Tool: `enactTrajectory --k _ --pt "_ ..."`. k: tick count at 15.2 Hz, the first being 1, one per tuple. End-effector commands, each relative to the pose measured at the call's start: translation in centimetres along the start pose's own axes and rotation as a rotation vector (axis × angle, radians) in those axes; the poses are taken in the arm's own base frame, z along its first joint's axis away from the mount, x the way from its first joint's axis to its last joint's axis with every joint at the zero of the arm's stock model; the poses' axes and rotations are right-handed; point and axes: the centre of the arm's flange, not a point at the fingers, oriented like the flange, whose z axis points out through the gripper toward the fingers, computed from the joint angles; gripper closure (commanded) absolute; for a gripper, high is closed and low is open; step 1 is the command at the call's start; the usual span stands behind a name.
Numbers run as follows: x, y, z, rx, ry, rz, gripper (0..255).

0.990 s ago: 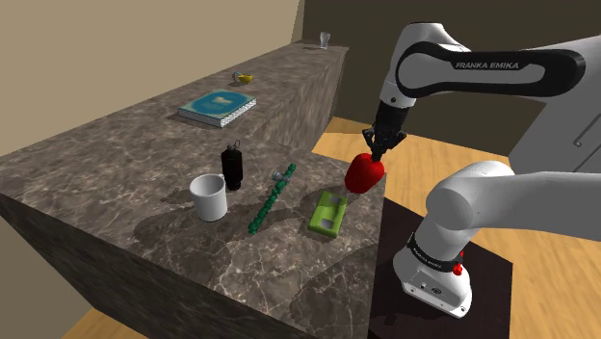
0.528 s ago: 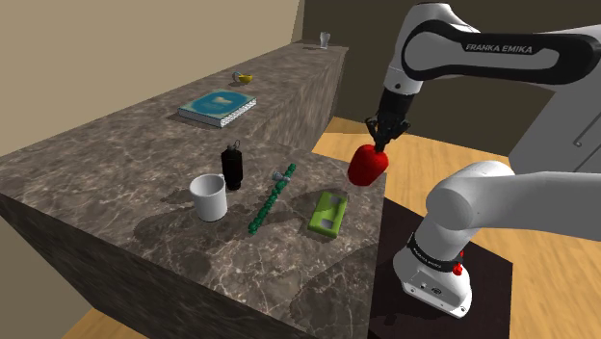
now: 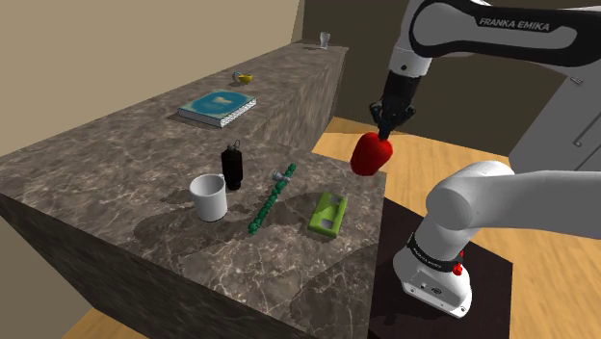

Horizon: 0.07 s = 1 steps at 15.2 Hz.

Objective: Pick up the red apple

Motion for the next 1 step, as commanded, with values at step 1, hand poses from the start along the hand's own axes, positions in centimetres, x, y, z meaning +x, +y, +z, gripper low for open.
enactTrajectory --k 1 --pt "0.04 0.03 -0.24 0.000 0.000 0.000 255"
